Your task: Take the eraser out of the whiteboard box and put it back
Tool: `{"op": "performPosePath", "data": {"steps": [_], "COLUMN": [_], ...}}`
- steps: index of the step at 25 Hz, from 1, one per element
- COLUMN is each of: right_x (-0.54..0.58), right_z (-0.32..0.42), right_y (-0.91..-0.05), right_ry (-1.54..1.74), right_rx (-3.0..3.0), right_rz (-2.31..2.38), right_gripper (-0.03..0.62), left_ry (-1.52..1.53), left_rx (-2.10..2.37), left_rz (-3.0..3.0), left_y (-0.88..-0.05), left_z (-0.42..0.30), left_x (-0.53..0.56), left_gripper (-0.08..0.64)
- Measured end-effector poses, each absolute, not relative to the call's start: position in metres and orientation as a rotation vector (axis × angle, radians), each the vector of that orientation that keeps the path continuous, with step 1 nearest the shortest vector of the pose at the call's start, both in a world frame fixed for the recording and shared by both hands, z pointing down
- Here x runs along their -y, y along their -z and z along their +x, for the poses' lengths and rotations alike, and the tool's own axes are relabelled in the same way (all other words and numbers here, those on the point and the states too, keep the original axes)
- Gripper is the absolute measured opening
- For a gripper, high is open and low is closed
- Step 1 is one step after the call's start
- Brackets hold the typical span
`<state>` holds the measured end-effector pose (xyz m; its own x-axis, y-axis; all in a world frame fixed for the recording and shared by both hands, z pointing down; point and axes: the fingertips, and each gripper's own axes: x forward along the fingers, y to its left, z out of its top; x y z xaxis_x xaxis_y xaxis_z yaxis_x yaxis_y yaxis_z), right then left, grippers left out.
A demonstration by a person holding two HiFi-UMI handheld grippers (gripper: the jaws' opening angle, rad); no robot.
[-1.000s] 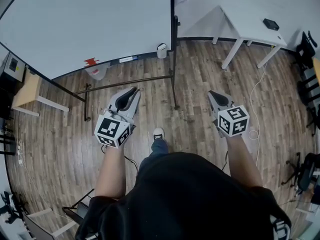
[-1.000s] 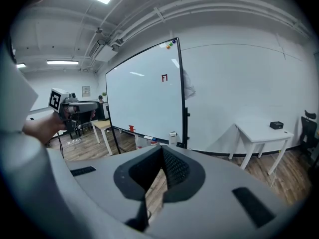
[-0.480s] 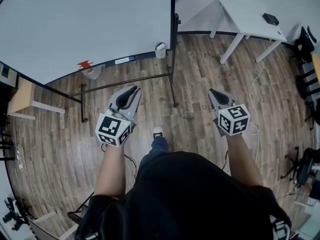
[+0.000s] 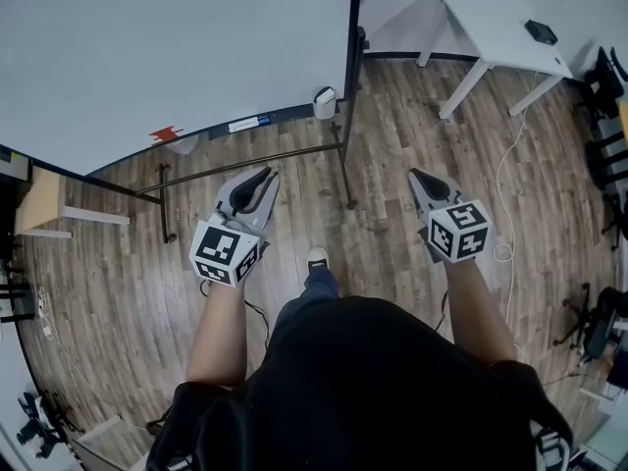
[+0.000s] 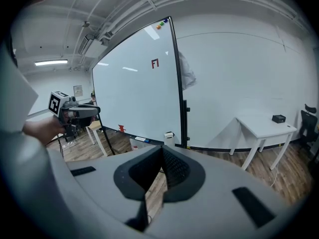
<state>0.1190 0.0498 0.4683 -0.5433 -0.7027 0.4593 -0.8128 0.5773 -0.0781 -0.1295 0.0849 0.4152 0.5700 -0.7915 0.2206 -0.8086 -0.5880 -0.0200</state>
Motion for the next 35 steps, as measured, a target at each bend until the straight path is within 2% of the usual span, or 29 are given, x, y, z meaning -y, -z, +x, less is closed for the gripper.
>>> {"op": "performPosePath", "data": {"steps": [35], "right_x": [0.070], "right_z": [0.055], "right_y": [-0.439], "right_ry": [-0.357], "right_rx": [2.364], "right_rz": [1.349], "right_gripper": [-0.006], "left_ry": [-0.360], "left_rx": [1.231], "left_rz": [2.789], "left_y": [-0.420], "left_z": [-0.179], "left_x": [0.057], "left_gripper": [0.069]}}
